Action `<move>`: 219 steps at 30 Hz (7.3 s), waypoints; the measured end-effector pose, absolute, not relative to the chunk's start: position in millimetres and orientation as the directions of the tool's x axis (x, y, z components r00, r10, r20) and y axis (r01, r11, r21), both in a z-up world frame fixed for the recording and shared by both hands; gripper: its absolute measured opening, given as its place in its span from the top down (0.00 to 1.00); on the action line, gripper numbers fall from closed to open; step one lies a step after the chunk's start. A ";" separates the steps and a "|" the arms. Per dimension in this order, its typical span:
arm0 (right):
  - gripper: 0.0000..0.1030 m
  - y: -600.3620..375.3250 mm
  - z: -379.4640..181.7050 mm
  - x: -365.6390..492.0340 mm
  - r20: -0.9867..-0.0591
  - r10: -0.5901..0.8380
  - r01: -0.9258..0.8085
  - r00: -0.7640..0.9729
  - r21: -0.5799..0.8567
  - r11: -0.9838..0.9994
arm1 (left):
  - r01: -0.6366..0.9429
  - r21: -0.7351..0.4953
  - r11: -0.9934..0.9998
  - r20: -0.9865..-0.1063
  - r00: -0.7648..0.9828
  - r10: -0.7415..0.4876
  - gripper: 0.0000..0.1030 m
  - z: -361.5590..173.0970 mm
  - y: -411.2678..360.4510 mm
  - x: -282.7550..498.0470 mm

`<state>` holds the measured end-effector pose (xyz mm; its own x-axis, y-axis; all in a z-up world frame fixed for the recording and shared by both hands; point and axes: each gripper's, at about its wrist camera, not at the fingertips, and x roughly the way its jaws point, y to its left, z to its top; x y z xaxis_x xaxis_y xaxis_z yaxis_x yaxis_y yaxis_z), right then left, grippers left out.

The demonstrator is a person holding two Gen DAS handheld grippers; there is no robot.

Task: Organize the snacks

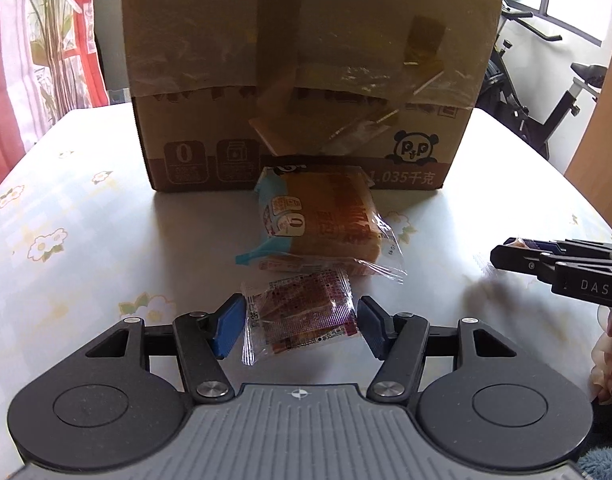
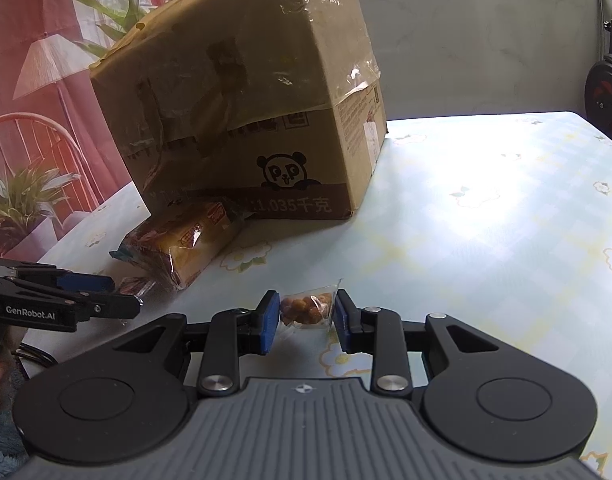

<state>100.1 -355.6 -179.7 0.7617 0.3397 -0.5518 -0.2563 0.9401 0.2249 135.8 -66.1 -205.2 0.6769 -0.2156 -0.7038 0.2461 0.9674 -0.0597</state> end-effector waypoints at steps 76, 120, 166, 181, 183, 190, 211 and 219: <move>0.41 -269.4 -122.7 141.2 -0.525 0.353 -0.363 0.775 0.088 0.928 | 0.408 -0.248 0.879 -0.622 0.628 -0.467 0.32 -161.4 -26.4 209.0; 0.42 -214.3 -115.0 105.8 -0.477 0.565 -0.636 0.673 0.016 0.771 | 0.350 -0.279 0.895 -0.532 0.720 -0.447 0.54 -115.6 -26.3 157.2; 0.06 -258.7 5.1 247.2 -0.435 0.354 -0.404 0.828 -0.025 0.915 | 0.276 0.020 0.961 -0.389 0.888 -0.247 0.07 3.5 -79.1 273.1; 0.01 -267.7 59.3 151.5 -0.377 0.217 -0.244 0.900 -0.026 0.969 | 0.244 0.074 0.967 -0.244 0.945 -0.219 0.03 54.7 -65.9 158.2; 0.01 -264.0 68.6 130.7 -0.346 0.191 -0.224 0.919 -0.056 0.973 | 0.219 0.085 0.972 -0.217 0.956 -0.197 0.03 64.2 -67.3 138.4; 0.00 -261.7 83.4 82.4 -0.251 0.204 -0.206 0.946 0.018 0.978 | 0.151 0.097 0.984 -0.172 0.976 -0.133 0.03 79.6 -76.5 92.4; 0.00 -266.9 81.6 60.4 -0.259 0.195 -0.185 0.946 0.060 0.981 | 0.118 0.045 0.992 -0.184 0.977 -0.108 0.03 78.4 -67.3 79.1; 0.00 -265.5 82.4 60.5 -0.255 0.197 -0.188 0.947 0.058 0.980 | 0.133 0.032 0.991 -0.173 0.977 -0.126 0.03 80.8 -63.7 75.8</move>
